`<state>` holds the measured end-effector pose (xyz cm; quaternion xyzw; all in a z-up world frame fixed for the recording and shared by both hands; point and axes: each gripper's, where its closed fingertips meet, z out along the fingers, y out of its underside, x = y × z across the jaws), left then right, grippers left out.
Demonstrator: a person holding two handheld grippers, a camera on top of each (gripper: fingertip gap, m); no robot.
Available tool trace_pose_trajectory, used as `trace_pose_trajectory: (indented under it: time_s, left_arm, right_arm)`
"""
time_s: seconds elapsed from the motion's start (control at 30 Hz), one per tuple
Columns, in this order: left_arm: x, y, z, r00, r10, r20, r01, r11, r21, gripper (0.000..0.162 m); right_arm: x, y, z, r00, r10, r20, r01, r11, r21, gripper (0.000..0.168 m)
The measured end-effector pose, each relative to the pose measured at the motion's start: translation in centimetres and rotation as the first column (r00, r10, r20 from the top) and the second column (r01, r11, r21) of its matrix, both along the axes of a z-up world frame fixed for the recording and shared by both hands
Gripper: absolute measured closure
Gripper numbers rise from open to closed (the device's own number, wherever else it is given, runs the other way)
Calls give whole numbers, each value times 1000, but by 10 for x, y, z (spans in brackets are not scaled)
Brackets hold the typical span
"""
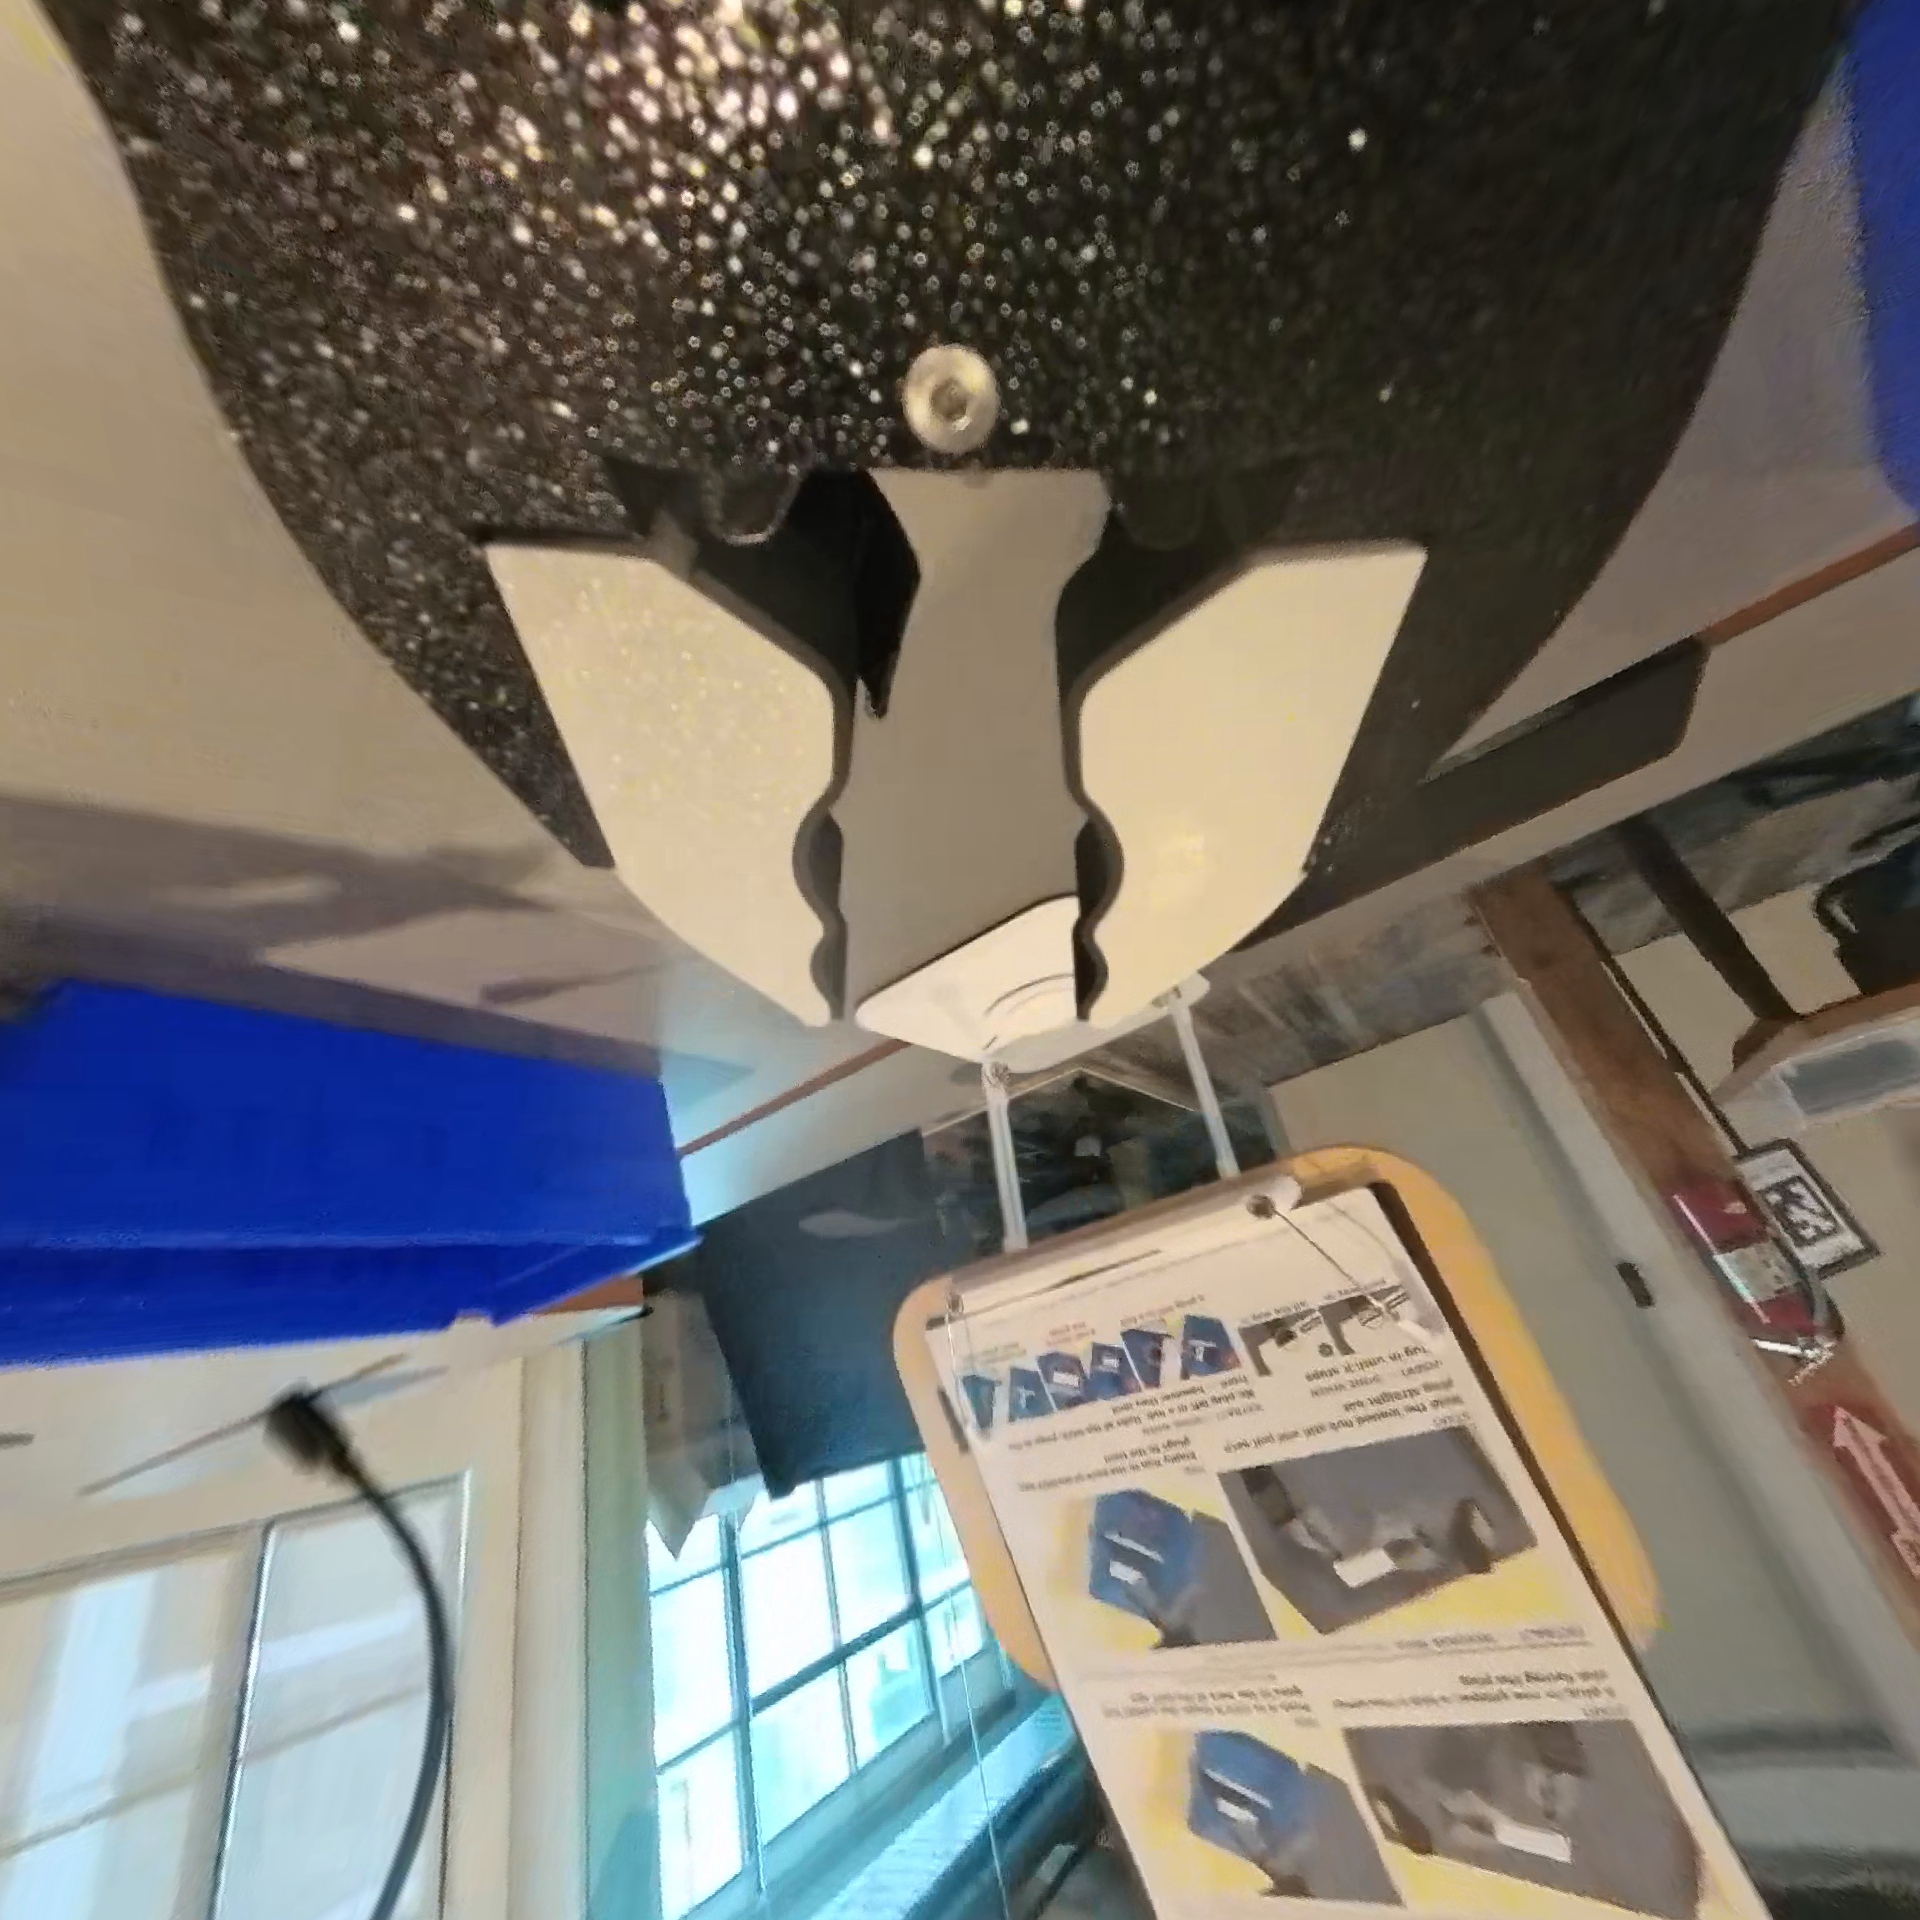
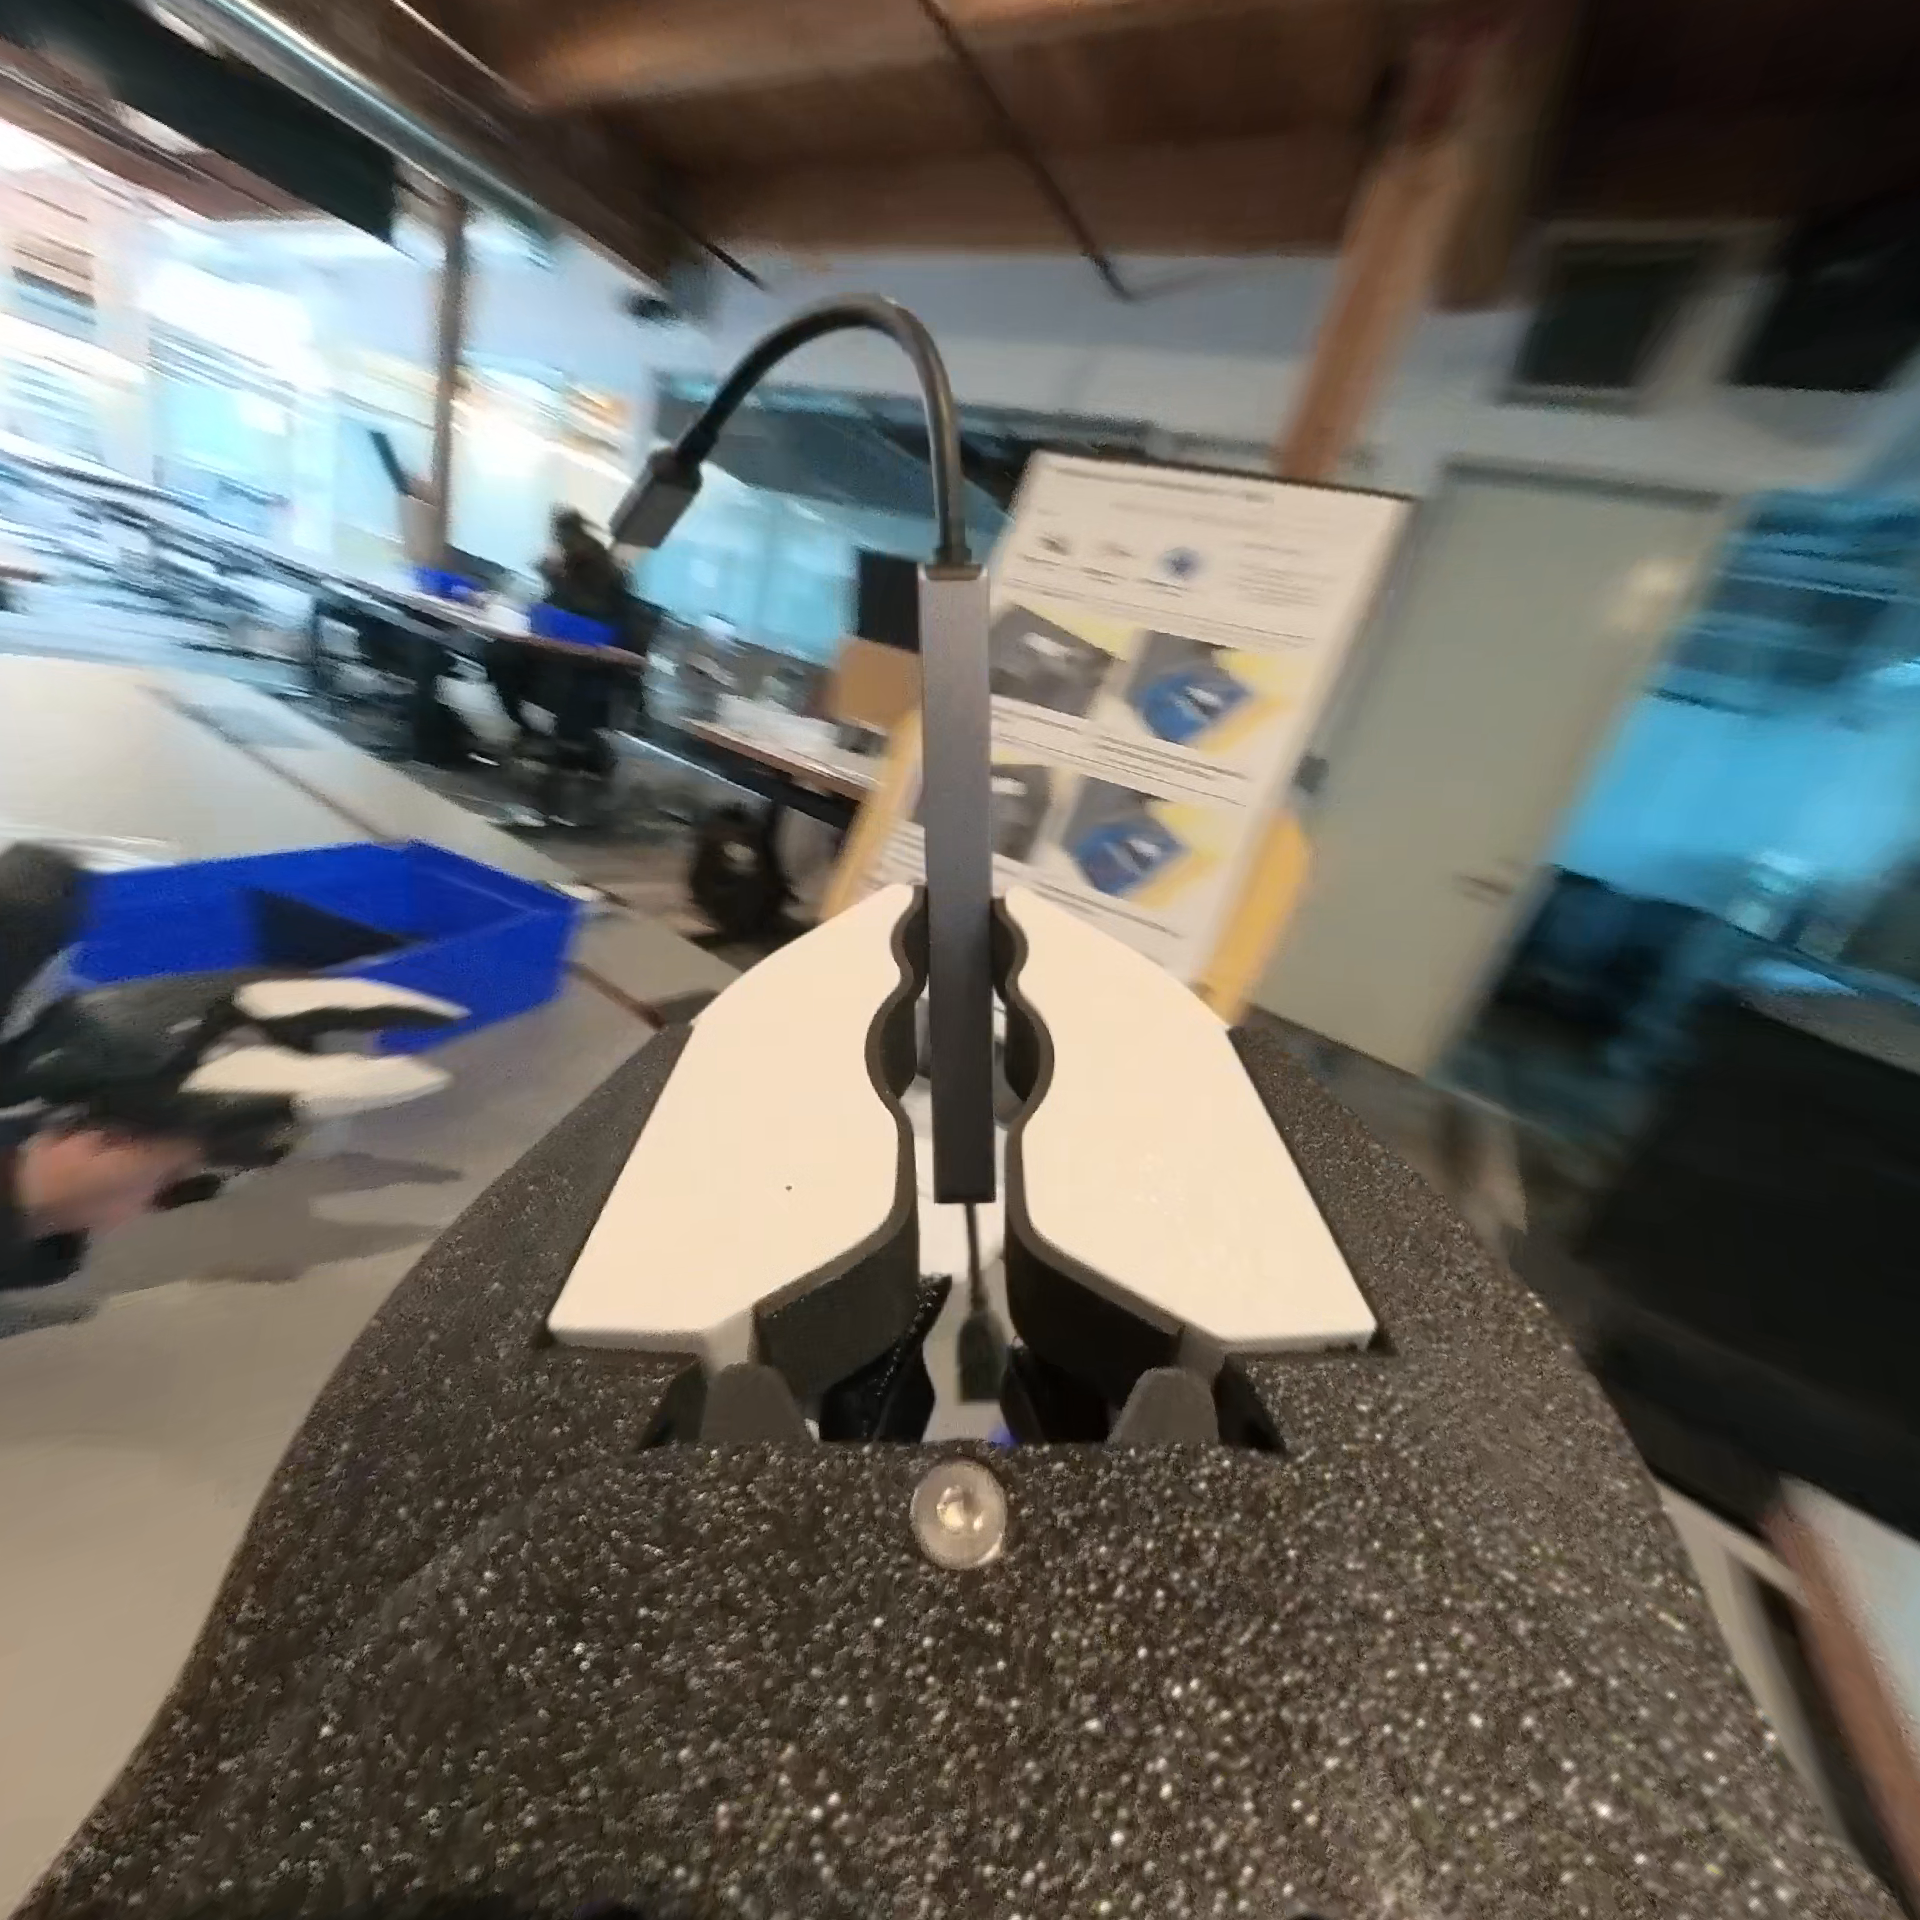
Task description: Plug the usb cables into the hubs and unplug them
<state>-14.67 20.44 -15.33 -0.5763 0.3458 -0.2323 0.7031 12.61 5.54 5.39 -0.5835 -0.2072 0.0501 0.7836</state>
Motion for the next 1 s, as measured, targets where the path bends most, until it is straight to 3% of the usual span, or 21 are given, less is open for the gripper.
trace_pose_trajectory:
  time_s: [0.13,0.33,0.47,0.57,0.63,0.73,0.9,1.0]
  left_arm:
    - [4,2,-15,997,71,-44,-66,993,100,120]
    - [6,-3,-20,1000,18,15,-19,998,52,121]
    - [3,-1,-23,1000,25,6,-25,998,54,123]
    - [2,1,-26,1000,30,3,-30,999,43,123]
    - [3,2,-29,1000,31,-6,-31,999,36,124]
    - [5,3,-32,999,27,-18,-27,999,27,126]
    - [6,5,-40,999,27,-41,-26,1000,14,128]
    - [7,6,-43,999,18,-39,-19,1000,-5,129]
  right_arm:
    - [50,5,-11,982,-190,6,190,973,-132,157]
    - [103,41,-94,928,-371,17,345,844,-411,157]
    - [126,58,-148,876,-467,115,451,713,-537,157]
    - [146,60,-182,780,-515,357,615,526,-587,157]
    - [157,58,-198,701,-480,528,709,394,-585,157]
    - [160,62,-217,648,-366,668,760,259,-596,157]
    - [146,85,-249,587,-19,810,798,186,-574,156]
    - [139,94,-265,502,166,849,832,176,-526,155]
